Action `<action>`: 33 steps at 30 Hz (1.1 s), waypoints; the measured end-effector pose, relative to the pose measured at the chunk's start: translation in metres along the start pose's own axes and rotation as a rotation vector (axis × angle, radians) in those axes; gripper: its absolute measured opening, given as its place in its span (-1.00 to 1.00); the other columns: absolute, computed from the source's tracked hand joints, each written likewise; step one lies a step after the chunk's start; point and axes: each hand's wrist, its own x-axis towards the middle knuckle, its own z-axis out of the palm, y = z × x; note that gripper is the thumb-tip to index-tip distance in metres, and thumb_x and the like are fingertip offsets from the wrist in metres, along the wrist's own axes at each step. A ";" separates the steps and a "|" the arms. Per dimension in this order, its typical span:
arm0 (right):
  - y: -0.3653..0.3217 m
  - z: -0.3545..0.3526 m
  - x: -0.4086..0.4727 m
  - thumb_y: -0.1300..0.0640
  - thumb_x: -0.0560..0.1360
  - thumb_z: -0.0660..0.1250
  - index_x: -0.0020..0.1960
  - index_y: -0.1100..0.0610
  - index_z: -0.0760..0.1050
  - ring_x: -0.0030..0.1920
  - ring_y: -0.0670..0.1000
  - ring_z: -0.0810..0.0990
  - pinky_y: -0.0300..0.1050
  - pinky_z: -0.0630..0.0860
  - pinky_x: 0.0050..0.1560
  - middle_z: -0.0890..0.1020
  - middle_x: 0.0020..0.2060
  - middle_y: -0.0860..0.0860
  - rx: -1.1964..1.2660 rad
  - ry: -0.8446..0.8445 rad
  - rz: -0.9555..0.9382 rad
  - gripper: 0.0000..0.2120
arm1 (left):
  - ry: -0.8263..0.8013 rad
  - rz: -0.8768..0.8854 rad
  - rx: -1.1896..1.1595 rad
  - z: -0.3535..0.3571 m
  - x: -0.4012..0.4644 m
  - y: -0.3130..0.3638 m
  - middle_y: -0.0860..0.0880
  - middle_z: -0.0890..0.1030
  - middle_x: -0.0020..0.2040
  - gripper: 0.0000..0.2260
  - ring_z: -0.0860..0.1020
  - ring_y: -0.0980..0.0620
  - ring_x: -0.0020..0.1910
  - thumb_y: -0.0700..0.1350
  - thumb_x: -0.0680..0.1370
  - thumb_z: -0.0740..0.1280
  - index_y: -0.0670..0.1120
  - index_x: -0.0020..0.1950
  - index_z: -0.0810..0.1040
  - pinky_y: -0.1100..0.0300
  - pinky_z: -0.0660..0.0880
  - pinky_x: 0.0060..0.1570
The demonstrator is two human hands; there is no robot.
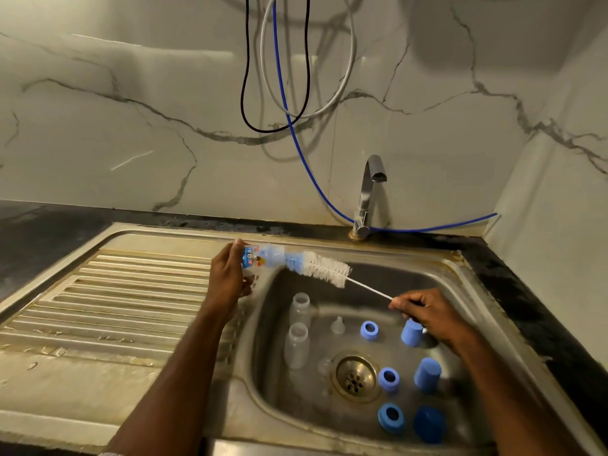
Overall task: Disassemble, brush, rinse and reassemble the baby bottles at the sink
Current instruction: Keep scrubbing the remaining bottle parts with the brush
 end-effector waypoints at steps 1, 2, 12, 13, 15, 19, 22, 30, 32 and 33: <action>0.001 0.006 0.001 0.22 0.57 0.37 -0.15 0.08 0.71 -0.35 -0.19 0.55 -0.37 0.49 -0.22 0.65 -0.40 -0.03 -0.027 -0.030 -0.007 -0.82 | -0.022 0.021 0.030 0.004 -0.001 -0.002 -0.11 0.66 -0.10 -0.70 0.61 0.05 -0.34 0.11 0.70 0.12 -0.06 0.13 0.53 0.26 0.45 -0.49; 0.001 0.011 0.003 0.21 0.58 0.37 -0.15 0.06 0.71 -0.34 -0.17 0.54 -0.36 0.48 -0.22 0.63 -0.40 0.00 -0.032 -0.041 -0.015 -0.81 | -0.036 0.042 0.046 0.008 -0.002 -0.003 -0.13 0.66 -0.07 -0.70 0.60 0.02 -0.34 0.10 0.71 0.11 -0.05 0.15 0.52 0.25 0.43 -0.49; -0.003 0.013 0.005 0.18 0.61 0.33 -0.13 0.15 0.69 -0.46 -0.21 0.44 -0.39 0.36 -0.40 0.54 -0.49 -0.05 0.069 -0.027 0.035 -0.79 | 0.063 0.003 -0.050 0.004 0.002 -0.001 -0.12 0.67 -0.14 -0.66 0.60 0.00 -0.36 0.13 0.68 0.15 -0.08 0.11 0.57 0.25 0.44 -0.51; -0.002 0.008 0.006 0.18 0.61 0.33 -0.13 0.17 0.69 -0.47 -0.20 0.42 -0.39 0.35 -0.41 0.53 -0.50 -0.05 0.097 0.004 0.048 -0.79 | 0.085 -0.006 -0.067 0.000 0.003 0.001 -0.13 0.66 -0.15 -0.65 0.59 0.02 -0.38 0.14 0.68 0.16 -0.10 0.12 0.57 0.25 0.44 -0.51; 0.000 0.004 0.006 0.19 0.61 0.33 -0.13 0.19 0.69 -0.49 -0.19 0.40 -0.38 0.34 -0.43 0.52 -0.50 -0.04 0.111 0.014 0.060 -0.79 | 0.105 -0.023 -0.074 -0.005 0.004 0.003 -0.15 0.65 -0.14 -0.63 0.57 0.03 -0.39 0.15 0.68 0.15 -0.12 0.13 0.56 0.25 0.43 -0.51; -0.003 0.019 0.006 0.15 0.62 0.32 -0.14 0.16 0.68 -0.46 -0.18 0.43 -0.35 0.36 -0.41 0.53 -0.48 -0.04 0.053 -0.076 0.047 -0.77 | 0.064 0.011 0.058 0.009 0.001 -0.007 -0.18 0.67 -0.04 -0.64 0.64 -0.04 -0.26 0.15 0.68 0.13 -0.09 0.13 0.56 0.23 0.47 -0.47; 0.000 0.011 0.007 0.14 0.62 0.32 -0.14 0.18 0.68 -0.48 -0.15 0.39 -0.34 0.33 -0.44 0.52 -0.48 -0.03 0.062 -0.059 0.076 -0.76 | -0.072 0.068 0.094 -0.001 0.005 -0.008 -0.13 0.59 0.24 -0.75 0.65 -0.07 0.06 -0.03 0.69 0.19 -0.05 0.30 0.55 0.25 0.60 -0.26; 0.009 0.002 0.005 0.17 0.63 0.29 -0.16 0.23 0.66 -0.53 -0.16 0.35 -0.34 0.29 -0.49 0.49 -0.49 0.00 0.093 -0.010 0.124 -0.73 | -0.234 0.231 0.230 -0.003 -0.003 0.001 -0.01 0.59 0.21 -0.63 0.64 0.00 0.00 -0.19 0.60 0.38 0.05 0.39 0.48 0.13 0.62 -0.27; 0.011 -0.007 0.005 0.20 0.62 0.29 -0.14 0.23 0.67 -0.50 -0.18 0.40 -0.37 0.34 -0.44 0.50 -0.49 -0.02 0.111 0.035 0.111 -0.76 | -0.177 0.161 0.115 -0.009 -0.003 0.004 -0.10 0.65 0.03 -0.78 0.63 -0.04 -0.18 0.00 0.63 0.32 -0.01 0.26 0.56 0.15 0.53 -0.39; 0.012 -0.011 0.005 0.20 0.62 0.30 -0.14 0.22 0.67 -0.49 -0.18 0.42 -0.38 0.35 -0.43 0.50 -0.49 -0.02 0.115 0.053 0.111 -0.76 | -0.152 0.115 0.054 -0.013 -0.001 0.004 -0.13 0.65 -0.06 -0.75 0.58 -0.07 -0.25 0.07 0.63 0.29 -0.05 0.18 0.60 0.17 0.47 -0.43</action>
